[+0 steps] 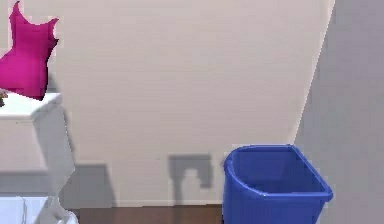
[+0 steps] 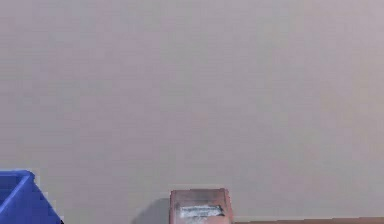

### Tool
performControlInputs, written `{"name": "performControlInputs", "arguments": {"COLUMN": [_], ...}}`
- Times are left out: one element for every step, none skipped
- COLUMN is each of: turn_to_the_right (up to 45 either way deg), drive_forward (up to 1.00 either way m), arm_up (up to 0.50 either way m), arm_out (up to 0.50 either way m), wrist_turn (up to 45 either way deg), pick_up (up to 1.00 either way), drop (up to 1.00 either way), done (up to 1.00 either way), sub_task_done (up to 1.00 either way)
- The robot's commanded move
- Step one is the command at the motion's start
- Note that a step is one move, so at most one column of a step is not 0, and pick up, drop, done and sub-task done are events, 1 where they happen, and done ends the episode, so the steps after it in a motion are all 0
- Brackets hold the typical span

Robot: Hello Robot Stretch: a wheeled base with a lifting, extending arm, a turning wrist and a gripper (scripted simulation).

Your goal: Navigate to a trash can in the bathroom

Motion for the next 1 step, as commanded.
{"name": "performControlInputs", "arguments": {"turn_to_the_right": [24.0], "drive_forward": [0.0], "arm_up": [0.0], "arm_out": [0.0], "wrist_turn": [0.0], "pick_up": [0.0], "drop": [0.0], "done": [0.0], "sub_task_done": [0.0]}}
